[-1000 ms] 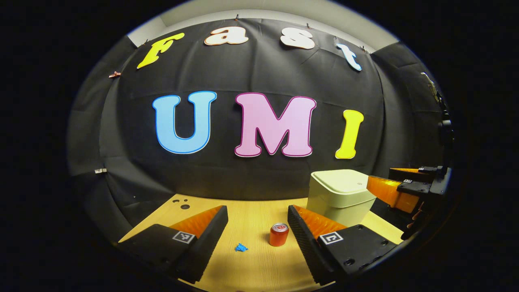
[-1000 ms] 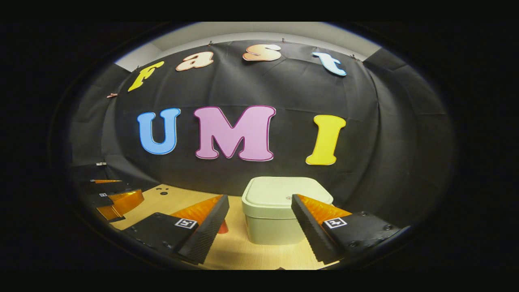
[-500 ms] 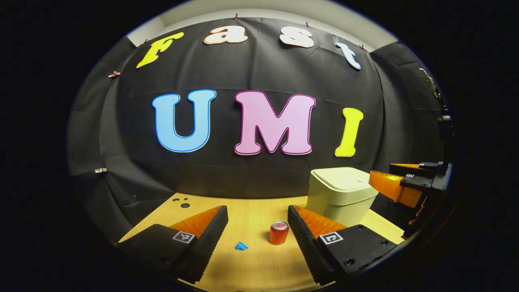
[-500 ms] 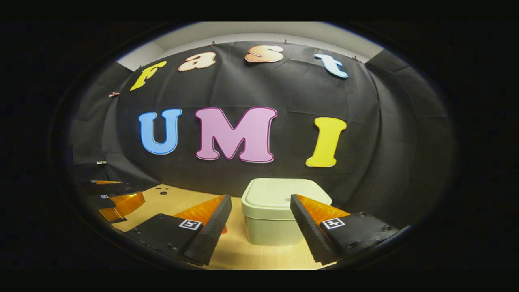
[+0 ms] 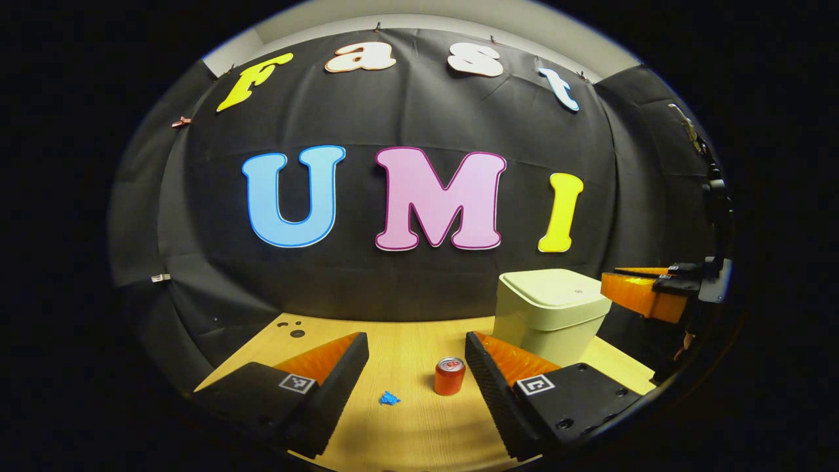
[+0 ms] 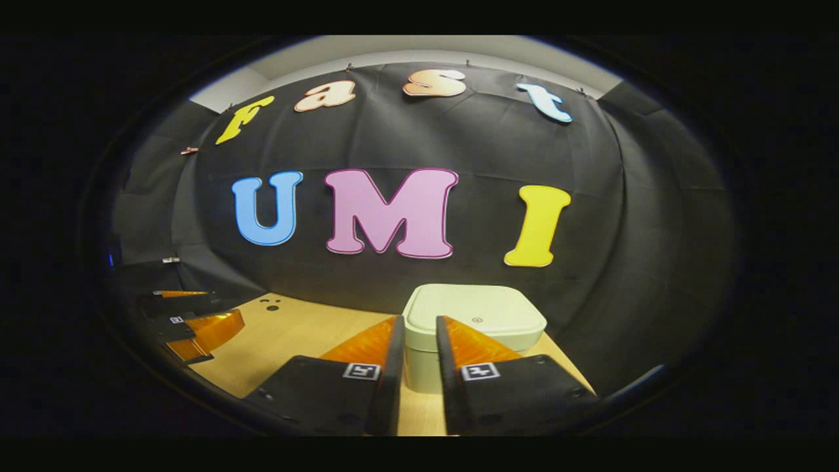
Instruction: Press the lid of the desktop garbage bin to open it, pick up the crumpled paper on the desktop and throw it into the bin, then pick up the pop can on the desktop and drop it into the bin, and finally close the garbage bin lid.
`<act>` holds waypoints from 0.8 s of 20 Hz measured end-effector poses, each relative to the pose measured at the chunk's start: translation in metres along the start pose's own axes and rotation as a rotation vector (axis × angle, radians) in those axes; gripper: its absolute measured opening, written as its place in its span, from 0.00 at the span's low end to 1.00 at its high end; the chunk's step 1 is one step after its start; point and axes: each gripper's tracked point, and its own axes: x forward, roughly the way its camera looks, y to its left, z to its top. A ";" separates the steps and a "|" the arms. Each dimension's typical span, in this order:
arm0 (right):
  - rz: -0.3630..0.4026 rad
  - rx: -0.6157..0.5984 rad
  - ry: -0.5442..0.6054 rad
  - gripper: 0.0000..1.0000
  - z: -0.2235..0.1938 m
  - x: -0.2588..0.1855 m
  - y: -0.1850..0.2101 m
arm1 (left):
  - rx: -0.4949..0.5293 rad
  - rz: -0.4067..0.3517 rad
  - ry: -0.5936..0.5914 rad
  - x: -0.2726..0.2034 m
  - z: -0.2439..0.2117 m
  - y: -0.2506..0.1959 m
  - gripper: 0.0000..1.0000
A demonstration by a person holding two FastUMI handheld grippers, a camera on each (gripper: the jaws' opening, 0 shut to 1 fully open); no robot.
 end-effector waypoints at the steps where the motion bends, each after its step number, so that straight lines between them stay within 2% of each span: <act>1: -0.003 -0.003 -0.006 0.18 0.002 0.000 -0.001 | 0.001 -0.001 0.001 0.001 0.001 0.000 0.96; 4: 0.018 -0.005 -0.004 0.17 0.002 -0.004 0.005 | 0.003 -0.006 0.004 0.001 -0.001 -0.001 0.96; 5: 0.003 -0.012 -0.007 0.17 0.000 -0.001 0.002 | 0.005 -0.008 0.003 0.002 0.000 -0.001 0.96; 7: 0.018 -0.005 -0.007 0.08 0.003 -0.001 0.006 | 0.010 -0.009 0.003 0.002 0.000 -0.001 0.96; 12: 0.022 0.005 -0.004 0.06 0.002 0.000 0.005 | 0.013 -0.009 0.005 0.001 -0.002 -0.002 0.96; 15: 0.067 0.011 0.000 0.07 0.002 -0.003 0.012 | 0.012 -0.008 0.007 0.000 -0.002 -0.003 0.96; 16: 0.079 0.013 0.002 0.02 0.002 -0.001 0.012 | 0.013 -0.006 0.009 -0.001 -0.003 -0.003 0.95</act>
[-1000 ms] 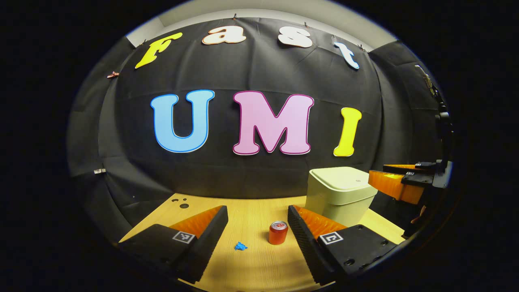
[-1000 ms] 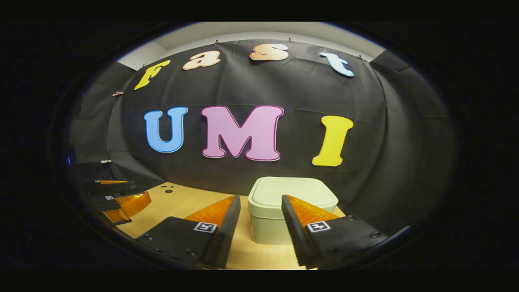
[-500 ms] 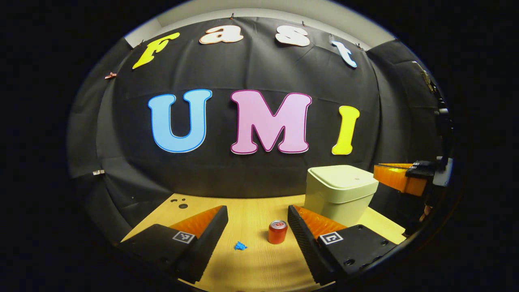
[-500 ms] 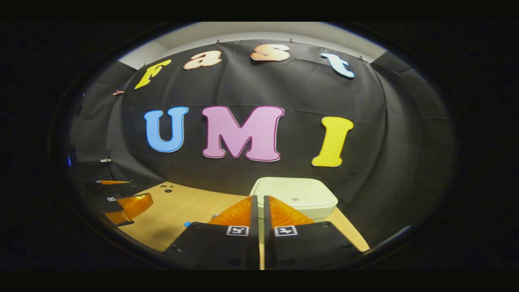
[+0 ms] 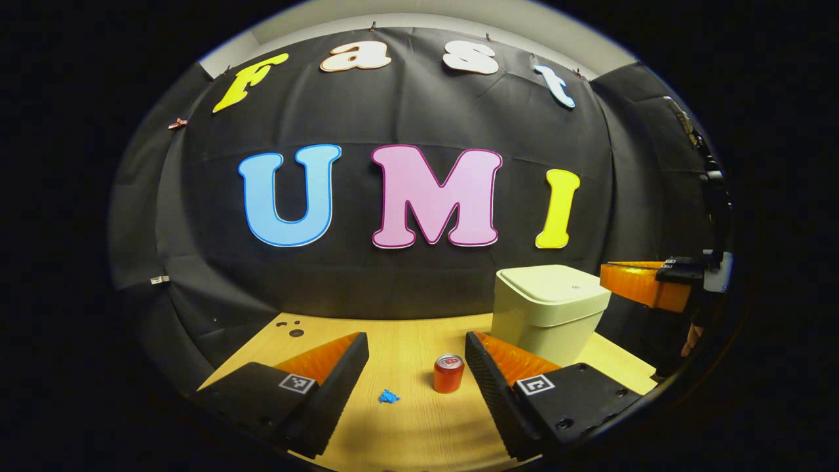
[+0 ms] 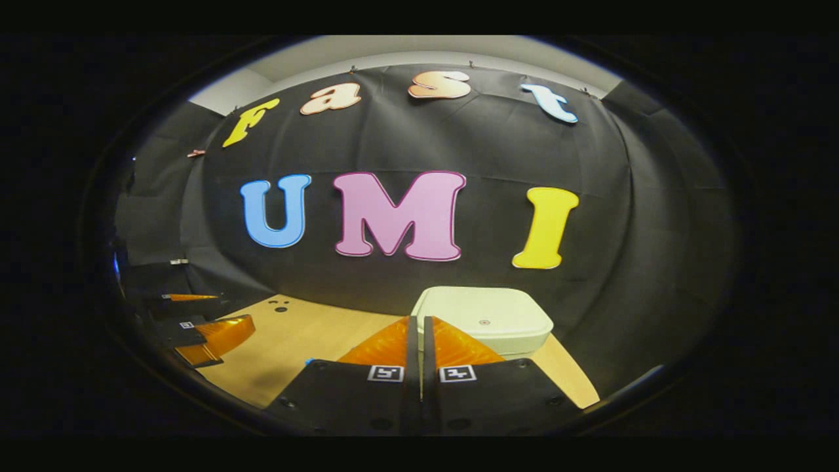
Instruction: Press the lid of the desktop garbage bin to open it, pick up the crumpled paper on the desktop and throw it into the bin, then pick up the pop can on the desktop and drop it into the bin, and finally close the garbage bin lid.
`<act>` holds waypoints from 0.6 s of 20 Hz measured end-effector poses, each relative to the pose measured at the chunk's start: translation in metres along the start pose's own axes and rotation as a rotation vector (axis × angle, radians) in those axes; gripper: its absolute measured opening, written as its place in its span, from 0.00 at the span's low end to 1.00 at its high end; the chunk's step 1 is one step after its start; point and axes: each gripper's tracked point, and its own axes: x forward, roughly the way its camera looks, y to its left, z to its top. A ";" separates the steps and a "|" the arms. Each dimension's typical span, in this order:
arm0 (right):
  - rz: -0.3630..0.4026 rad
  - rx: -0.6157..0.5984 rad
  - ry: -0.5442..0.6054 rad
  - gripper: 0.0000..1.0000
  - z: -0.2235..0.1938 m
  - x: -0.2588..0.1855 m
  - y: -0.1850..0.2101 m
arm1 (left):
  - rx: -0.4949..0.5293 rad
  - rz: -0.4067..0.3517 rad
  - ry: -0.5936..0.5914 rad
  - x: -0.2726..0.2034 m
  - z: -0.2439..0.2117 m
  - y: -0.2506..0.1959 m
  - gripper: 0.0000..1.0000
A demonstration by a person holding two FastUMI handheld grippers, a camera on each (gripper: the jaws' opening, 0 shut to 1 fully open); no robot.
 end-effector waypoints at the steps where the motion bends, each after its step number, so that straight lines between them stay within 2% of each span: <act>1: 0.012 0.006 0.004 0.07 0.002 0.001 0.001 | 0.000 0.000 0.002 0.000 0.001 -0.001 0.95; 3: 0.020 0.008 0.017 0.05 0.002 0.007 0.000 | 0.002 -0.002 0.004 -0.001 -0.001 -0.003 0.96; 8: -0.033 0.045 0.038 0.08 0.010 0.026 -0.026 | 0.010 0.005 0.013 -0.003 -0.002 -0.003 0.96; 9: -0.044 0.046 0.052 0.07 0.008 0.030 -0.031 | 0.010 0.008 0.016 -0.004 -0.003 -0.003 0.96; 10: -0.054 0.050 0.067 0.02 0.005 0.034 -0.038 | 0.009 0.011 0.019 -0.004 -0.005 -0.003 0.96; 12: -0.071 0.058 0.099 0.05 -0.001 0.043 -0.051 | 0.009 0.020 0.023 -0.006 -0.007 0.000 0.96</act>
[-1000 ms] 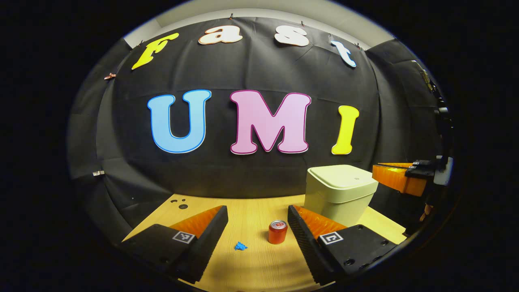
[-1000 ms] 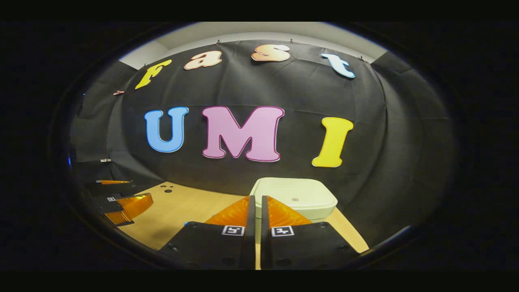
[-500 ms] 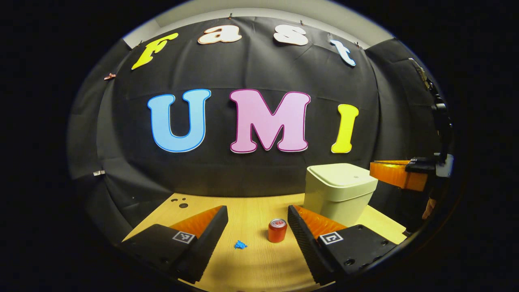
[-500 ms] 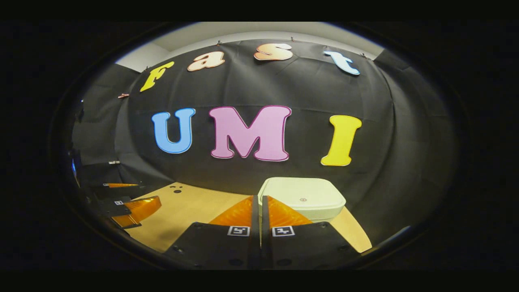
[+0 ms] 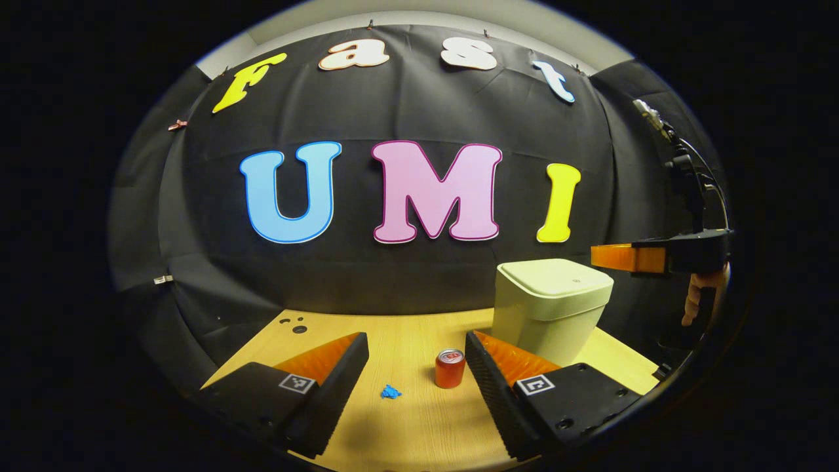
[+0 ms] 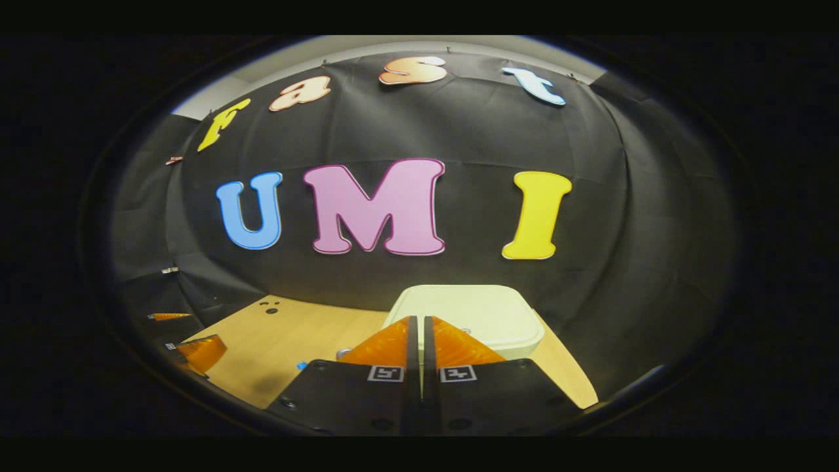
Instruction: Press the lid of the desktop garbage bin to open it, pick up the crumpled paper on the desktop and throw it into the bin, then pick up the pop can on the desktop and drop it into the bin, and finally close the garbage bin lid.
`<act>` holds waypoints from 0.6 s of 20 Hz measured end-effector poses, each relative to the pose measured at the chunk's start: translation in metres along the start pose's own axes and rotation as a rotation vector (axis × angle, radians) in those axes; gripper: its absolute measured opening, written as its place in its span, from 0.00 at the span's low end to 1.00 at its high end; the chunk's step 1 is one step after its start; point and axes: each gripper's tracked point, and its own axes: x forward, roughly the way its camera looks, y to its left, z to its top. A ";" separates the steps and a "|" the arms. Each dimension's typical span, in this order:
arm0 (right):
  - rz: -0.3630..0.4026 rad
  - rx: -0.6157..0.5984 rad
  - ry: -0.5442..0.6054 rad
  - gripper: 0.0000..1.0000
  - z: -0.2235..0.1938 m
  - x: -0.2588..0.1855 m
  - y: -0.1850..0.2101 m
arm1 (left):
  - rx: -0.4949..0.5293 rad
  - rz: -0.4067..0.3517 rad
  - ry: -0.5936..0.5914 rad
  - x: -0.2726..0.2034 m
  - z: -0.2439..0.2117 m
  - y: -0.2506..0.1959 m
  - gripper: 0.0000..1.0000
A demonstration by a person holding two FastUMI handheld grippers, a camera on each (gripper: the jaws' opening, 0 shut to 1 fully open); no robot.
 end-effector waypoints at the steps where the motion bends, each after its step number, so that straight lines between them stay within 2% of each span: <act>1: -0.004 0.012 0.015 0.07 -0.002 0.004 -0.004 | 0.000 0.004 0.002 0.000 0.000 0.000 0.96; 8: -0.040 0.014 0.089 0.02 -0.019 0.042 -0.030 | -0.012 0.034 0.018 -0.001 -0.005 0.005 0.96; 11: -0.046 0.017 0.129 0.07 -0.030 0.054 -0.032 | -0.014 0.046 0.018 -0.002 -0.004 0.007 0.95; 12: -0.046 0.015 0.137 0.05 -0.032 0.057 -0.033 | -0.015 0.049 0.018 -0.002 -0.006 0.007 0.95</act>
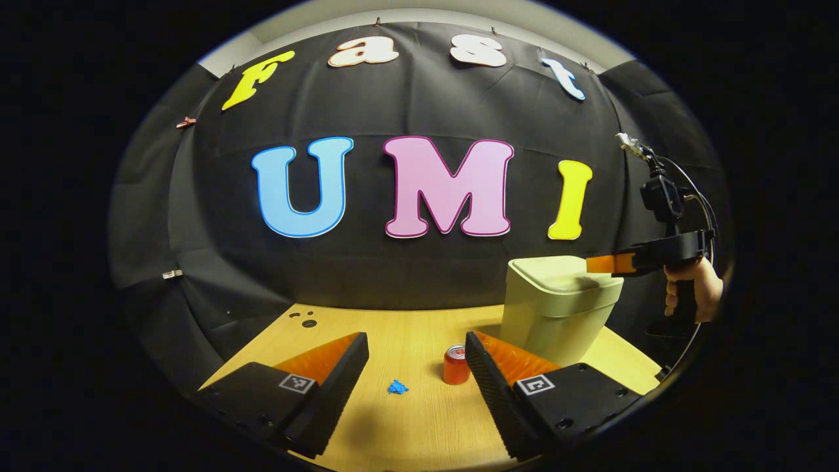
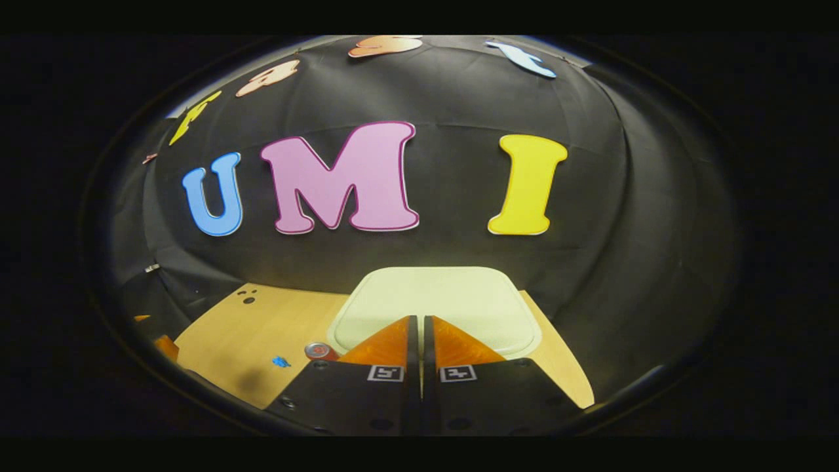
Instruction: Press the lid of the desktop garbage bin to open it, pick up the crumpled paper on the desktop and throw it into the bin, then pick up the pop can on the desktop and drop it into the bin, and finally close the garbage bin lid.
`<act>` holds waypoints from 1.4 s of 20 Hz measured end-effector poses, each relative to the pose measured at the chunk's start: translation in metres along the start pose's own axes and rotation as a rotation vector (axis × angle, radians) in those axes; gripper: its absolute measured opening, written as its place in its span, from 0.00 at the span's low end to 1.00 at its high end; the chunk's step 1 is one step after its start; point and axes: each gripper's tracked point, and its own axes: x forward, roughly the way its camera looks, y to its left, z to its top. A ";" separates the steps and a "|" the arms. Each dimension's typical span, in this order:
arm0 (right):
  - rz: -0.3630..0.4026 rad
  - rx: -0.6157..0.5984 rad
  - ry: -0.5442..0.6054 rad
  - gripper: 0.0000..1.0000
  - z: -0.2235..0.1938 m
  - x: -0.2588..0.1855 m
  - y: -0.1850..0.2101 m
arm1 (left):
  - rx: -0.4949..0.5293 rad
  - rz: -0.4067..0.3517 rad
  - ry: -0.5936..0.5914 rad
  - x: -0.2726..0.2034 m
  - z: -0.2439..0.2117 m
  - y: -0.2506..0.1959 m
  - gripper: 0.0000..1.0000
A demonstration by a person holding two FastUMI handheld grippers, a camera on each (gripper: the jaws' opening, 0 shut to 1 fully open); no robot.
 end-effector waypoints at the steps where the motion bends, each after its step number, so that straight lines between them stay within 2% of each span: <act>1: 0.000 -0.006 0.008 0.05 -0.003 0.003 -0.001 | -0.001 0.003 0.001 0.000 0.000 0.001 0.96; 4: -0.004 -0.017 0.051 0.05 -0.016 0.006 0.000 | -0.003 0.012 0.006 0.000 -0.001 0.003 0.96; 6: -0.008 -0.007 0.042 0.02 -0.013 0.006 -0.001 | -0.007 0.014 0.010 0.000 -0.003 0.004 0.96; 9: -0.009 0.002 0.044 0.05 -0.014 0.005 -0.001 | -0.008 0.011 0.023 0.002 -0.006 0.003 0.96; 10: -0.009 0.000 0.048 0.02 -0.015 0.006 0.000 | -0.006 0.009 0.027 0.002 -0.007 0.004 0.96; 15: -0.019 -0.044 0.043 0.09 -0.018 0.007 0.000 | 0.004 -0.004 0.043 0.002 -0.014 -0.001 0.96; 16: -0.015 -0.055 0.045 0.05 -0.018 0.006 0.001 | 0.005 -0.007 0.045 0.001 -0.014 -0.001 0.96; 17: -0.011 -0.049 0.040 0.08 -0.017 0.006 0.001 | 0.005 -0.007 0.043 0.002 -0.014 -0.002 0.96; 19: -0.010 -0.047 0.006 0.05 -0.007 0.004 0.001 | 0.003 -0.011 0.038 0.002 -0.011 -0.002 0.96; 26: -0.021 -0.086 -0.065 0.07 0.021 -0.014 0.007 | 0.006 -0.033 0.000 -0.002 -0.002 -0.005 0.95; 28: -0.030 -0.086 -0.060 0.02 0.020 -0.019 0.006 | 0.002 -0.037 -0.008 -0.006 -0.002 -0.002 0.95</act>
